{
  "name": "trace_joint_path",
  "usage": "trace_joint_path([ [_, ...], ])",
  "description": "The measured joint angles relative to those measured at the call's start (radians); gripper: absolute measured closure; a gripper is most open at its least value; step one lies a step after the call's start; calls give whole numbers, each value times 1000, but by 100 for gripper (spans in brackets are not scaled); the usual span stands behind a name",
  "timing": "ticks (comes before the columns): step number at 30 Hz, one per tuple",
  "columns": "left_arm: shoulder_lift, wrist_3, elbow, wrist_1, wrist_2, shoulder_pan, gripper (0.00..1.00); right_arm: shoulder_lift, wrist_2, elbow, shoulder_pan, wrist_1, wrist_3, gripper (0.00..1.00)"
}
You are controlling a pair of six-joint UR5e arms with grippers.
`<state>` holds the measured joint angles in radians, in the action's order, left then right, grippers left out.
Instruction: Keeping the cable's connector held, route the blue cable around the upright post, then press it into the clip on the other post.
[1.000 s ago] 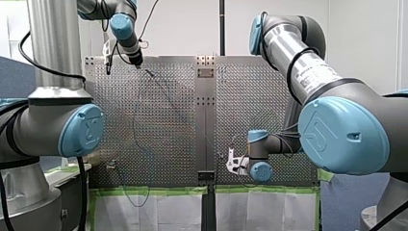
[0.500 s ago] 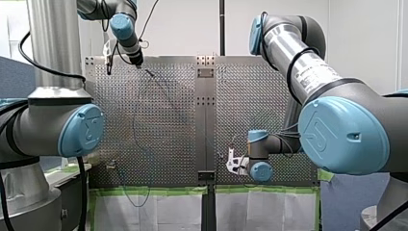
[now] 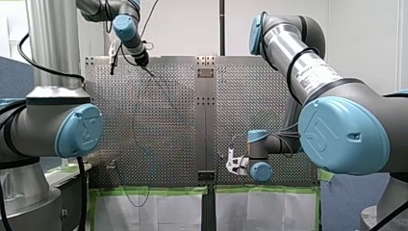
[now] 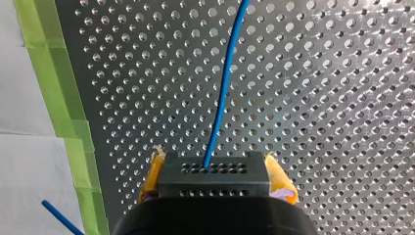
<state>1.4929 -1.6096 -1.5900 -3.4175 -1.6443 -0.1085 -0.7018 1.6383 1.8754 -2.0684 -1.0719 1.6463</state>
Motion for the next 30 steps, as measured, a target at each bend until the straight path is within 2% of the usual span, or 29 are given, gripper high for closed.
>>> trace_joint_path([
  [8, 48, 62, 51, 3, 12, -25, 0, 0, 0, 0, -2, -1, -1, 100],
  [14, 94, 105, 68, 32, 8, -63, 0, 1, 0, 0, -3, -5, -1, 100],
  [24, 169, 98, 108, 106, -63, -146, 0, 1, -1, 0, -3, -6, -3, 100],
  [30, 208, 90, 114, 117, -115, -191, 0, 1, -1, 0, -3, -6, -4, 100],
])
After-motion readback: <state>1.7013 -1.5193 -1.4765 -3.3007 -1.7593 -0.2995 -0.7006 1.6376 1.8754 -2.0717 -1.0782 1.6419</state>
